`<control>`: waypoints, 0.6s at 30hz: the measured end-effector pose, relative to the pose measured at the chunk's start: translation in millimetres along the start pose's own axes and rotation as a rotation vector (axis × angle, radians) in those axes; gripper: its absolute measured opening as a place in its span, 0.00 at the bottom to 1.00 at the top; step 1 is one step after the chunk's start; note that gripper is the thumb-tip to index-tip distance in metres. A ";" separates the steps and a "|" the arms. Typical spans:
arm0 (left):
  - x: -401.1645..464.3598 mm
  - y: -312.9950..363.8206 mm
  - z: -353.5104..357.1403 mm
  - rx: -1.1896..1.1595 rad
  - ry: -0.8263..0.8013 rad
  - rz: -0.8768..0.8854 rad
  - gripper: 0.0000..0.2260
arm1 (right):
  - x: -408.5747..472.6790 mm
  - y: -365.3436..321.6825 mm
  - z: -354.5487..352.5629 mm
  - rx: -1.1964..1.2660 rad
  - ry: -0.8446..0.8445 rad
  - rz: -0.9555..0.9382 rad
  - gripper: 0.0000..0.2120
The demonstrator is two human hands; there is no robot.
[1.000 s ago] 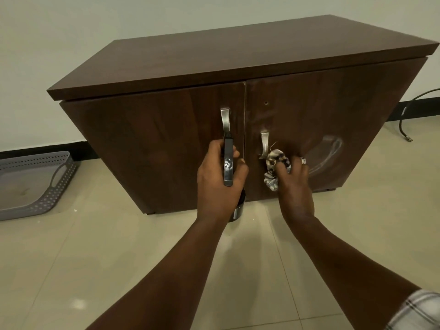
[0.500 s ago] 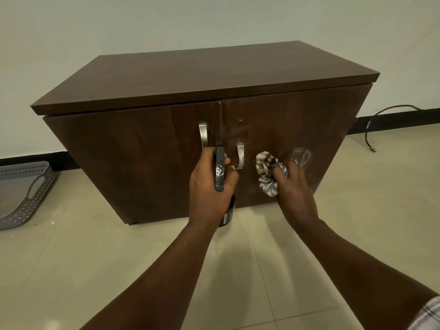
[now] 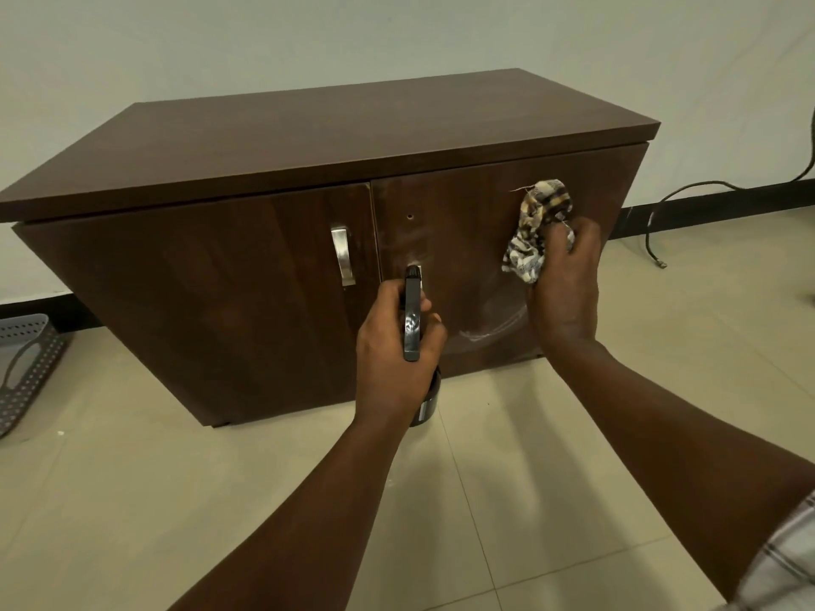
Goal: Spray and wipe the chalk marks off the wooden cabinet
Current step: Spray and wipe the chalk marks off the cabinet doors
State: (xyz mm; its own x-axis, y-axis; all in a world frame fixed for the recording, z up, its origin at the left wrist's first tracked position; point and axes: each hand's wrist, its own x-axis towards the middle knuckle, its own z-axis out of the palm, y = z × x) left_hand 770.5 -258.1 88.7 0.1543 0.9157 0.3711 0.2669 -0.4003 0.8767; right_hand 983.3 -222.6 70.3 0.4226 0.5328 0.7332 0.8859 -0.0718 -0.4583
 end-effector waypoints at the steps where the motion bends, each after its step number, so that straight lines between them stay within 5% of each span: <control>1: 0.6 -2.3 0.3 -0.003 -0.001 -0.006 0.08 | -1.4 2.3 2.2 0.028 -0.025 0.039 0.16; 10: -8.9 -27.2 -1.4 0.001 -0.007 -0.037 0.09 | -47.6 18.8 30.6 -0.194 -0.158 0.193 0.23; 15: -9.9 -32.4 -6.9 -0.005 -0.017 -0.044 0.09 | -72.8 41.6 74.0 0.210 -0.099 0.749 0.28; 18: -7.0 -32.4 -11.3 0.003 -0.011 -0.036 0.09 | -89.6 47.7 100.0 0.382 -0.119 0.872 0.30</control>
State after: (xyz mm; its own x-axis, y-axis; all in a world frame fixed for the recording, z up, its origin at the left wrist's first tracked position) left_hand 750.0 -251.2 61.2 0.1547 0.9291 0.3359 0.2756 -0.3670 0.8884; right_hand 968.5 -189.5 -67.4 0.8631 0.5050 0.0101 0.1374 -0.2154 -0.9668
